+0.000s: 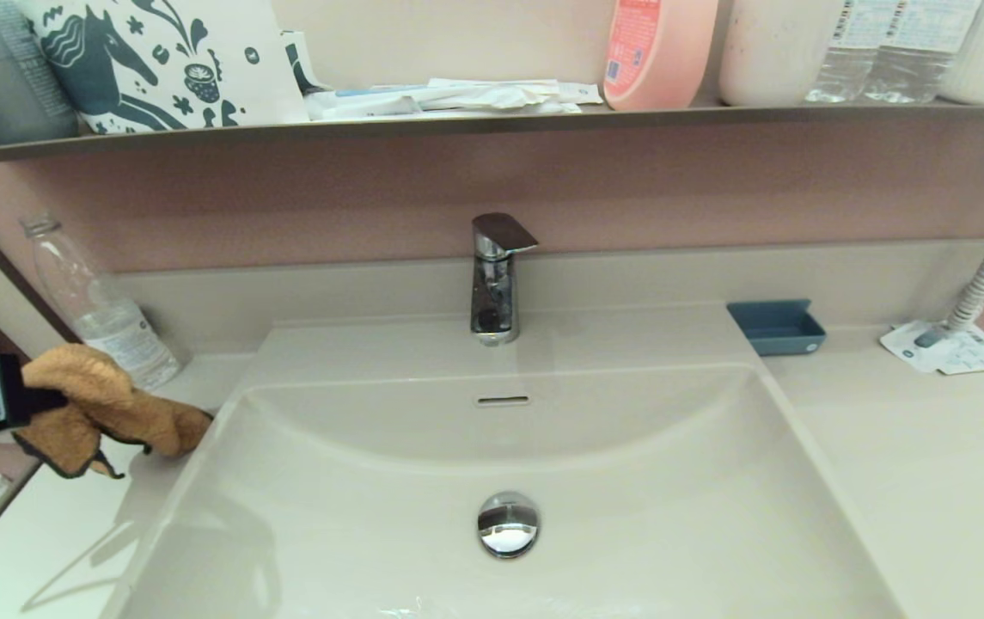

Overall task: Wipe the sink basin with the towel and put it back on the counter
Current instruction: Wipe the sink

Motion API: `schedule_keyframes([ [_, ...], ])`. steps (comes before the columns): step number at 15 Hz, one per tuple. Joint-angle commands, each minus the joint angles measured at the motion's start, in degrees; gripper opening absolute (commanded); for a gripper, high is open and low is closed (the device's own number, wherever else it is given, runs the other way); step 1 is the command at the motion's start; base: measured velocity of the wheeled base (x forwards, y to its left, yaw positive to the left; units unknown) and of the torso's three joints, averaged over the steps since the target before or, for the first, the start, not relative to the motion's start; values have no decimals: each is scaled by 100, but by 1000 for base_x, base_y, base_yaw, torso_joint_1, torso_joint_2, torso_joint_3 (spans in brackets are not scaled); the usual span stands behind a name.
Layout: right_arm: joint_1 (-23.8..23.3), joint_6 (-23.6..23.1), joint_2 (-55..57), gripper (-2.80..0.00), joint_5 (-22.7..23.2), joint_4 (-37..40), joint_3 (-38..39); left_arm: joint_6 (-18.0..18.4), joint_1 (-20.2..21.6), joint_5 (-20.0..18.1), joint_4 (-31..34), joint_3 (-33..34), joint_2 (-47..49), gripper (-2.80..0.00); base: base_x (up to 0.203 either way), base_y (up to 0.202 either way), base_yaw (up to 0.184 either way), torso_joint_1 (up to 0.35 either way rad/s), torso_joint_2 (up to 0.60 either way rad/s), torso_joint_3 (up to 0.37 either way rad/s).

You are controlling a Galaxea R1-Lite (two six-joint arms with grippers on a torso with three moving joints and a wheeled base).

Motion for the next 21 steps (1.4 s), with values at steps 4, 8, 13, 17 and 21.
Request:
schedule_keyframes([
  [4, 0, 3, 5, -280, -2, -9, 0, -15, 641, 207, 571, 26, -790, -280, 0, 0, 0, 0, 0, 0],
  [8, 0, 5, 5, -280, -2, -2, 0, -12, 1096, 305, 2025, -156, -1403, -280, 0, 0, 0, 0, 0, 0],
  [13, 0, -4, 5, -280, -2, -2, 0, -4, 1549, 418, 2170, 51, -1343, -280, 0, 0, 0, 0, 0, 0],
  [17, -9, 1, 5, -280, -2, -3, 0, -4, 1810, 734, 2170, 174, -1193, -280, 0, 0, 0, 0, 0, 0],
  [21, -6, 5, 5, -280, -2, -10, 0, -12, 1920, 848, 2170, 236, -1201, 0, 0, 0, 0, 0, 0, 0],
])
